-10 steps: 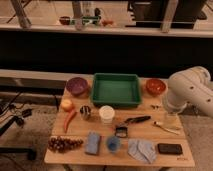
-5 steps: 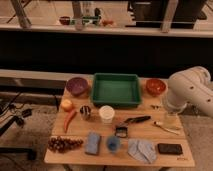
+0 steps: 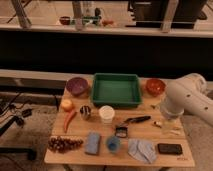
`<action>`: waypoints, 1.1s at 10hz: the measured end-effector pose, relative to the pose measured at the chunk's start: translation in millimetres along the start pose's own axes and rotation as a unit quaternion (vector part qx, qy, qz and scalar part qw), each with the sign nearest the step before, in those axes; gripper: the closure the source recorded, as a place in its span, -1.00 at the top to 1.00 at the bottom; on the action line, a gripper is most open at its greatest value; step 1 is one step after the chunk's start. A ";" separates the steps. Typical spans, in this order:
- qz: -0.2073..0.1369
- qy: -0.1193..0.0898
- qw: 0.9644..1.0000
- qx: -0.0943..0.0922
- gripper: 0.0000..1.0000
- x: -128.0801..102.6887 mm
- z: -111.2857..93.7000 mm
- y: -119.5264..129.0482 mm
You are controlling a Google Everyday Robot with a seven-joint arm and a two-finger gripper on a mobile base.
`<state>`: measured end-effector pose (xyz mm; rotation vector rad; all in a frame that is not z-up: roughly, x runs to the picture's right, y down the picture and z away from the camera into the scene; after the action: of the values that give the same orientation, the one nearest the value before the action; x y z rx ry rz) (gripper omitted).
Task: Place towel in purple bowl
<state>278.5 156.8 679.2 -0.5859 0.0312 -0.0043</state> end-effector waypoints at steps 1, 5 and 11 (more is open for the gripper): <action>-0.009 -0.001 1.000 -0.002 0.60 -3.8 5.8 18.3; -0.070 0.001 0.997 -0.025 0.60 -22.0 39.0 83.6; -0.142 0.007 0.987 -0.069 0.60 -60.5 95.7 60.1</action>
<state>220.7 260.6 727.3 -0.7244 -0.0381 -0.2856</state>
